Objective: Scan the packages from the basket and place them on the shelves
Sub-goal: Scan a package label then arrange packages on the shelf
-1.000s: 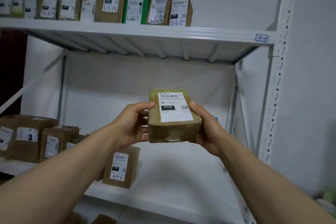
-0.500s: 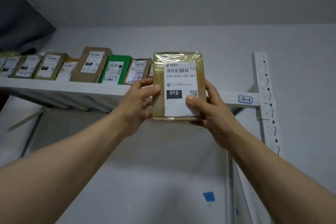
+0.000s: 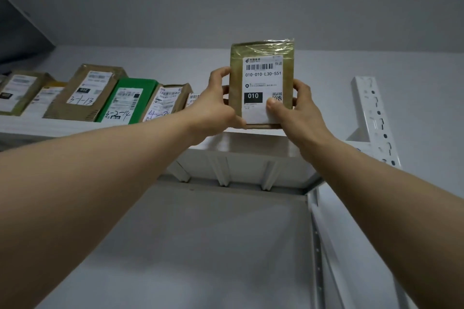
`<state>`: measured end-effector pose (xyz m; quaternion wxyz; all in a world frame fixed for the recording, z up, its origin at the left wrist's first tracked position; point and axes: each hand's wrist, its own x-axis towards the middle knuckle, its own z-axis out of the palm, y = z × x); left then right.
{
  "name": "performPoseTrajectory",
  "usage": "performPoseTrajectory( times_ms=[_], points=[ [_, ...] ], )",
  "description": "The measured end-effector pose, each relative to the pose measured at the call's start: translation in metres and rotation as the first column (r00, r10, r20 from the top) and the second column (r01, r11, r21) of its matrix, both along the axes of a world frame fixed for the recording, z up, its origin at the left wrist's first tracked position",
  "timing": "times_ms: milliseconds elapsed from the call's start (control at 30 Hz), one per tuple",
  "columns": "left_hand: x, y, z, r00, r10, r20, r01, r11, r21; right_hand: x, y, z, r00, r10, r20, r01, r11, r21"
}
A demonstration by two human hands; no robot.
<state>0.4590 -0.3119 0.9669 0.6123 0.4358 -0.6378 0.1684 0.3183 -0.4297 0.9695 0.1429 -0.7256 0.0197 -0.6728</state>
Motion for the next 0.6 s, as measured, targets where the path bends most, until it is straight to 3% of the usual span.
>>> performPoseTrajectory(
  times_ms=[133, 233, 333, 467, 600],
  points=[
    [0.014, -0.020, 0.019, 1.000, 0.012, 0.028, -0.012, 1.000, 0.001, 0.010, -0.009, 0.022, 0.986, -0.162, -0.025, 0.163, 0.986, 0.034],
    [0.030, -0.032, 0.020, 0.978, 0.179, 0.105, -0.180, 0.984, -0.001, 0.018, -0.014, 0.028, 0.956, -0.284, -0.070, 0.289, 0.954, 0.073],
    [0.046, -0.038, 0.016, 0.877, 0.416, 0.240, -0.416, 0.908, -0.054, 0.027, -0.019, 0.029, 0.921, -0.370, -0.121, 0.383, 0.919, 0.099],
    [0.058, -0.037, 0.010, 0.656, 0.673, 0.340, -0.665, 0.729, -0.159, 0.039, -0.022, 0.027, 0.895, -0.423, -0.142, 0.437, 0.894, 0.098],
    [0.073, -0.038, 0.000, 0.614, 0.729, 0.303, -0.701, 0.680, -0.216, 0.051, -0.027, 0.022, 0.858, -0.485, -0.170, 0.504, 0.859, 0.093]
  ],
)
